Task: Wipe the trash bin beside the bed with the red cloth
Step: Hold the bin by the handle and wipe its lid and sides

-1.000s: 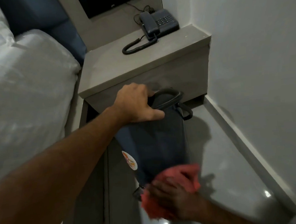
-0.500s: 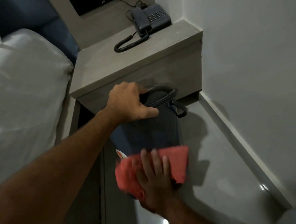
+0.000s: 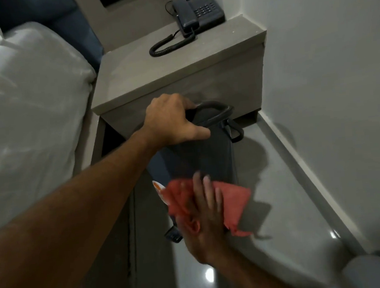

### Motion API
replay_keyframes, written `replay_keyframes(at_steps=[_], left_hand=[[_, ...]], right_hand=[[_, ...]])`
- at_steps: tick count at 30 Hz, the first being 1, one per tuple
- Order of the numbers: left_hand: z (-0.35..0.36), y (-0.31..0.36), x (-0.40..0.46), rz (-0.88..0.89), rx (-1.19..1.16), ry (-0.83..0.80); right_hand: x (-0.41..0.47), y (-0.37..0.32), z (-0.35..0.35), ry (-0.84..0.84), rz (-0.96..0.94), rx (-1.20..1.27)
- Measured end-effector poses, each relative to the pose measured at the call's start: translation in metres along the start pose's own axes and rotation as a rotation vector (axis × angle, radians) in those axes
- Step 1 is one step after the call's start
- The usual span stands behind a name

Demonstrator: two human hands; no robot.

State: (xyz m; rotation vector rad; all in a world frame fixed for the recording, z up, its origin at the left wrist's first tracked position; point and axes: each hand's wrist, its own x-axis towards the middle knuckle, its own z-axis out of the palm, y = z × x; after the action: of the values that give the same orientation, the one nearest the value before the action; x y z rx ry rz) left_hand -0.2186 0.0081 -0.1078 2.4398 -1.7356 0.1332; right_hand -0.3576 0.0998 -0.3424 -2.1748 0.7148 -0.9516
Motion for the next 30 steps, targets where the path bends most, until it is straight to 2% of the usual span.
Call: replay_keyframes(at_steps=[1, 2, 4, 7, 9, 10, 12, 15, 17, 18, 19, 22, 26, 28, 30], left_hand=[[-0.002, 0.001, 0.0, 0.009, -0.001, -0.017], [-0.002, 0.002, -0.001, 0.018, -0.008, -0.026], [-0.001, 0.003, -0.003, 0.027, -0.009, -0.011], [0.003, 0.003, -0.007, 0.036, 0.0, 0.001], [0.002, 0.003, -0.011, 0.032, 0.006, 0.005], [0.003, 0.005, -0.014, 0.039, 0.013, 0.013], [0.007, 0.012, -0.022, 0.064, 0.026, 0.029], [0.011, 0.013, -0.031, 0.057, 0.032, 0.078], [0.011, 0.01, -0.037, 0.054, 0.043, 0.097], [0.011, 0.011, -0.039, 0.062, 0.061, 0.092], [0.012, 0.014, -0.041, 0.074, 0.085, 0.081], [0.016, 0.019, -0.048, 0.089, 0.124, 0.063], [0.02, 0.019, -0.076, 0.111, 0.163, 0.072], [0.027, 0.019, -0.1, 0.141, 0.155, 0.093], [0.041, 0.023, -0.121, 0.153, 0.201, 0.065]], right_hand=[[-0.028, 0.018, 0.009, -0.071, -0.163, -0.166], [-0.052, 0.039, 0.012, -0.08, -0.183, -0.231], [-0.069, 0.062, 0.005, 0.004, 0.122, 0.025], [-0.03, 0.064, -0.003, 0.118, 0.566, 0.473], [0.025, 0.063, -0.017, 0.217, 0.836, 0.598], [0.052, 0.057, -0.026, 0.255, 0.873, 0.614], [0.084, 0.035, -0.04, 0.234, 0.708, 0.508], [0.063, 0.011, -0.034, 0.219, 0.484, 0.374], [0.019, 0.024, -0.021, 0.061, 0.402, 0.22], [-0.002, 0.036, -0.016, -0.019, 0.442, 0.192], [-0.012, 0.047, -0.012, -0.047, 0.582, 0.252], [0.002, 0.046, -0.013, 0.08, 0.984, 0.662], [0.05, 0.011, -0.034, 0.121, 1.27, 1.091], [0.062, -0.005, -0.05, 0.107, 1.323, 1.303], [0.061, -0.017, -0.068, 0.147, 1.277, 1.398]])
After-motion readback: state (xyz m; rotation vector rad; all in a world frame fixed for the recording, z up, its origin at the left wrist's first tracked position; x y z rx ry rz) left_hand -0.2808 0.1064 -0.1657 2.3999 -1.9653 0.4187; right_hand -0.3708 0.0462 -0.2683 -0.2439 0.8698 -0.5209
